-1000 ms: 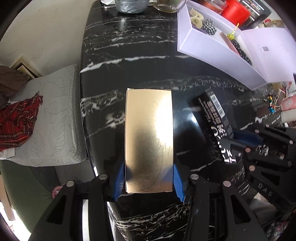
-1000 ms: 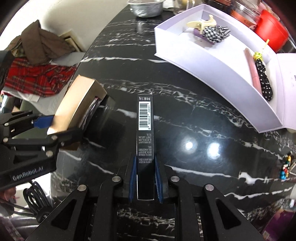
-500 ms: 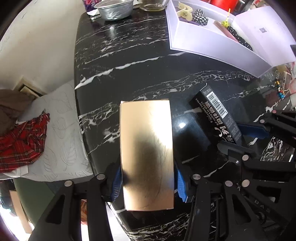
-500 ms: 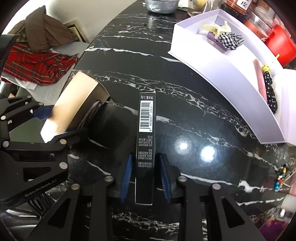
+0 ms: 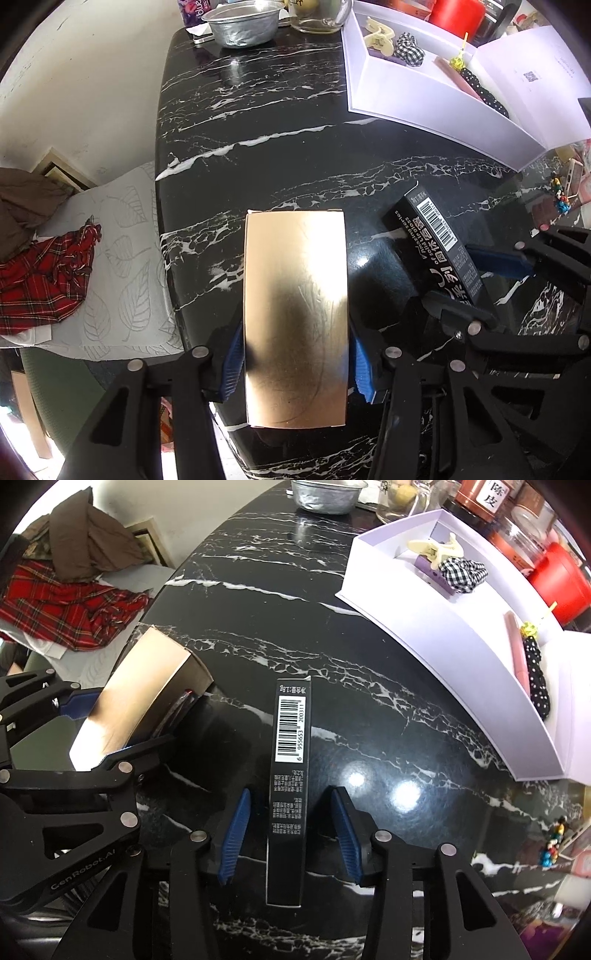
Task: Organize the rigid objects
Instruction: 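Carry the black box with the right gripper while the left carries the gold box over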
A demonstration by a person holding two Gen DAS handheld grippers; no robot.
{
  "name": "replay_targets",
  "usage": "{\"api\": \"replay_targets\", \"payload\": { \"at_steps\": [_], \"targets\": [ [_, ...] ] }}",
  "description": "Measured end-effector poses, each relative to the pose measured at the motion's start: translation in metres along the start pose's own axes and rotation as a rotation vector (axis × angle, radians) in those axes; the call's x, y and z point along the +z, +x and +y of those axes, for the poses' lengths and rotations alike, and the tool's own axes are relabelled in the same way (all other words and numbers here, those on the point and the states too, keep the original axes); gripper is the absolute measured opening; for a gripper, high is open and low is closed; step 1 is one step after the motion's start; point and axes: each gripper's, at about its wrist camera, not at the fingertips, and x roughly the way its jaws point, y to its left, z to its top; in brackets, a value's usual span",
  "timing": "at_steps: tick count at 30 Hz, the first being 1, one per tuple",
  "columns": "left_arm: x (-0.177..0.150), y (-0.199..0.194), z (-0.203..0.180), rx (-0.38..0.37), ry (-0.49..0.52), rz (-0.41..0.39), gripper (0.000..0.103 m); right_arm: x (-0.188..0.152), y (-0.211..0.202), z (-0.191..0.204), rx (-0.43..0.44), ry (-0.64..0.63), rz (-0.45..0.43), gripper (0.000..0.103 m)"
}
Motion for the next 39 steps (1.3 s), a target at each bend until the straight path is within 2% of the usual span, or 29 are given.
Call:
{"api": "replay_targets", "payload": {
  "at_steps": [1, 2, 7, 20, 32, 39],
  "targets": [
    [-0.001, -0.001, -0.001, 0.001, 0.003, -0.001, 0.043, -0.001, -0.001, 0.001, 0.001, -0.004, -0.005, 0.033],
    [-0.003, -0.001, -0.002, -0.001, 0.004, 0.001, 0.043, -0.001, -0.002, 0.003, -0.003, -0.021, -0.016, 0.019],
    [-0.008, -0.003, -0.002, -0.037, -0.009, 0.020, 0.043, -0.002, -0.001, 0.008, 0.003, -0.042, -0.021, 0.018],
    [-0.017, -0.027, 0.015, -0.053, -0.067, -0.001, 0.043, -0.008, -0.023, 0.006, 0.056, -0.056, -0.052, 0.018],
    [-0.009, -0.067, 0.021, -0.029, -0.081, -0.077, 0.043, -0.007, -0.060, 0.010, 0.053, -0.083, -0.121, 0.018],
    [0.005, -0.086, 0.016, -0.021, -0.033, -0.129, 0.043, 0.001, -0.081, 0.005, 0.051, -0.059, -0.145, 0.018]
  ]
}}
